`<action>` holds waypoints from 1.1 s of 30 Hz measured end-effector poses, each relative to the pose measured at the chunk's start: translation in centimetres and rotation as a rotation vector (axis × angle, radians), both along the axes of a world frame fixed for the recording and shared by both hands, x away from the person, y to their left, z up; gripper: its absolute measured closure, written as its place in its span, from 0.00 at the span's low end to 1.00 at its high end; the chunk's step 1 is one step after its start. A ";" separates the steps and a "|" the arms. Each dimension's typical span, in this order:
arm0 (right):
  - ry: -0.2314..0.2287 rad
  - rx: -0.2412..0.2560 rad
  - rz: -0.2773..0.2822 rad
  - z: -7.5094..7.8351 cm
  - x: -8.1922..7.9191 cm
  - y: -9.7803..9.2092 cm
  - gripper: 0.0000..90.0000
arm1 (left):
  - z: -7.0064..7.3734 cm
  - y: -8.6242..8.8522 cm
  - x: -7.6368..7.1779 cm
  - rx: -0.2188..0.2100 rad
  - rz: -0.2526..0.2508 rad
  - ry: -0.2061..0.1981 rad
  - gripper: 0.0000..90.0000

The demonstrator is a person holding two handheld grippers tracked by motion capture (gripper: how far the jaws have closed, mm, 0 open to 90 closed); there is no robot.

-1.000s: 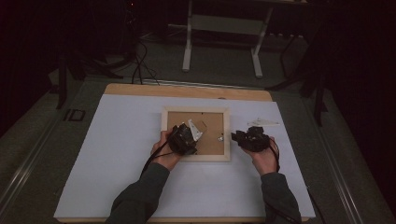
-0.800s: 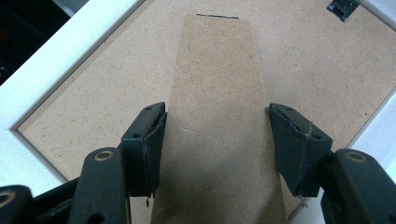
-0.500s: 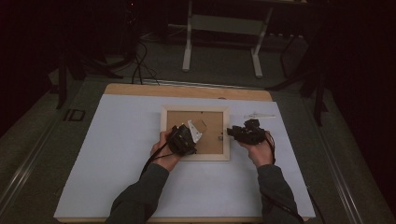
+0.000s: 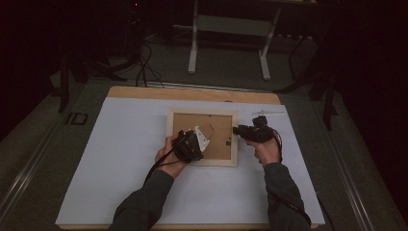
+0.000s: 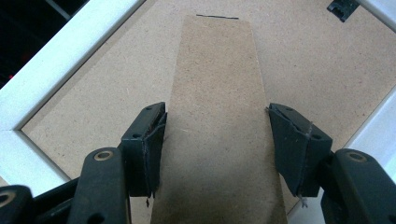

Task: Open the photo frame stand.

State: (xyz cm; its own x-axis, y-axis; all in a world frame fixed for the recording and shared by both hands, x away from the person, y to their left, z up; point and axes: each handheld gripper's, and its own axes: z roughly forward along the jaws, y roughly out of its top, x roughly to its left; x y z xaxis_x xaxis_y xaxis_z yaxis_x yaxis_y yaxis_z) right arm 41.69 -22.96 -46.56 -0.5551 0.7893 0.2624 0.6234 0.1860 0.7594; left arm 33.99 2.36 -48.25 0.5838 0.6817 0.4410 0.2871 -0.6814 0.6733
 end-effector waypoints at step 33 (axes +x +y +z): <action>0.066 0.077 0.006 -0.3 0.7 -0.7 0.67 | 0.1 0.3 -0.1 -0.041 -0.033 -0.004 0.44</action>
